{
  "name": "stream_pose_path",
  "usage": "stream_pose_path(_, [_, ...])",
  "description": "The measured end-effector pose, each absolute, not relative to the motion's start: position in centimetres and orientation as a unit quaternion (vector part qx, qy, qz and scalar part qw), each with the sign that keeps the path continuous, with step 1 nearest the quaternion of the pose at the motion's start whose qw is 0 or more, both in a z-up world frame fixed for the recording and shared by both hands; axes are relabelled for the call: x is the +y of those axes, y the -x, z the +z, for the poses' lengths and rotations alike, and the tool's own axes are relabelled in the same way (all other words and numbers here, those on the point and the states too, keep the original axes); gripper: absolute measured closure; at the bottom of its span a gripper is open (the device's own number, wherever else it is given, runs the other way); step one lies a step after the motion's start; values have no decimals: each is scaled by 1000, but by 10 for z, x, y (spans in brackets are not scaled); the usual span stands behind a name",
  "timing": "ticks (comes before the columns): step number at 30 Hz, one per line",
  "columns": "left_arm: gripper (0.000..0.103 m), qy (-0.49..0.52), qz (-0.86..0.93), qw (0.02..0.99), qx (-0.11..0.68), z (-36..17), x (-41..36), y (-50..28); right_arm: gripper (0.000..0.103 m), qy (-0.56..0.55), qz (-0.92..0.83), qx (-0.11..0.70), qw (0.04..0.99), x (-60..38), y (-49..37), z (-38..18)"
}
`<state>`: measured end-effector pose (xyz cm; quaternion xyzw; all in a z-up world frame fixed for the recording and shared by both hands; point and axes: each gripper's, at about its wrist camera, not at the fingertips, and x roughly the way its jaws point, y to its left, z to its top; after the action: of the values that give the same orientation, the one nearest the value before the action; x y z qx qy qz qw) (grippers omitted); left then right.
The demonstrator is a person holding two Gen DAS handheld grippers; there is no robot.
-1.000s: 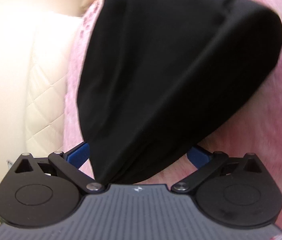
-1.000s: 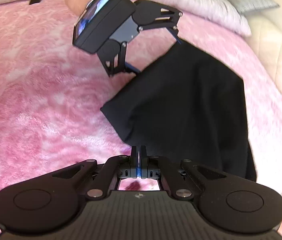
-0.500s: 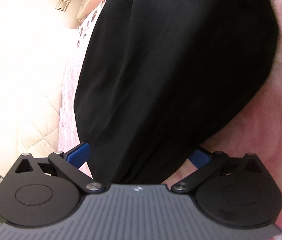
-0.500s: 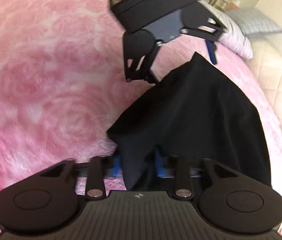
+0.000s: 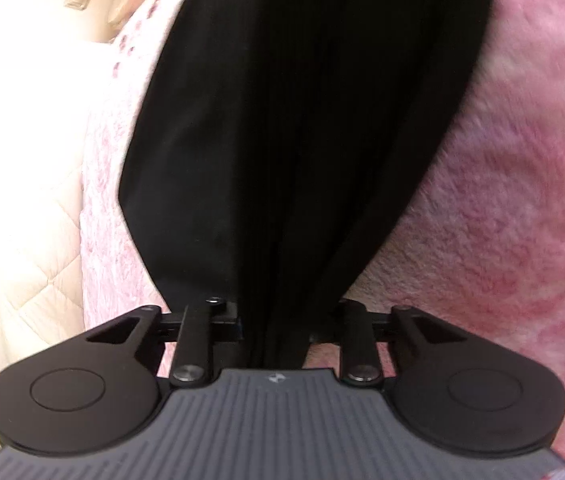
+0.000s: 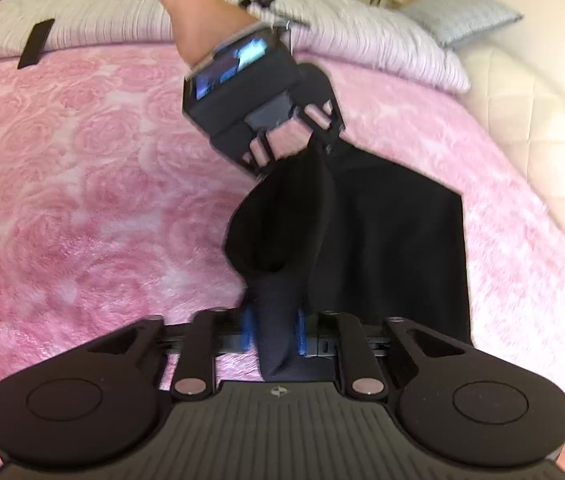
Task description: Fold clothes
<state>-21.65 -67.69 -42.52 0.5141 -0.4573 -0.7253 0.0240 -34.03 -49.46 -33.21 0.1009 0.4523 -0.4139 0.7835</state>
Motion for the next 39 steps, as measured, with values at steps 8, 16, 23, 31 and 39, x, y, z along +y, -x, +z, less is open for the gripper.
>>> stream_pose_path(8, [84, -526, -728, 27, -438, -407, -666, 213, 60, -52, -436, 501, 746, -496, 275, -366])
stream_pose_path(16, [86, -545, -735, 60, -400, -380, -600, 185, 86, -40, -389, 512, 765, -467, 321, -329])
stream_pose_path(23, [86, -566, -762, 115, -294, -375, -484, 169, 79, 7, -374, 576, 727, -403, 356, -339])
stream_pose_path(31, [87, -553, -764, 156, -293, -387, -466, 170, 63, 69, -427, 592, 680, -382, 321, -416])
stream_pose_path(39, [43, -527, -738, 164, -389, -406, -476, 174, 93, 46, -442, 548, 709, -395, 343, -374])
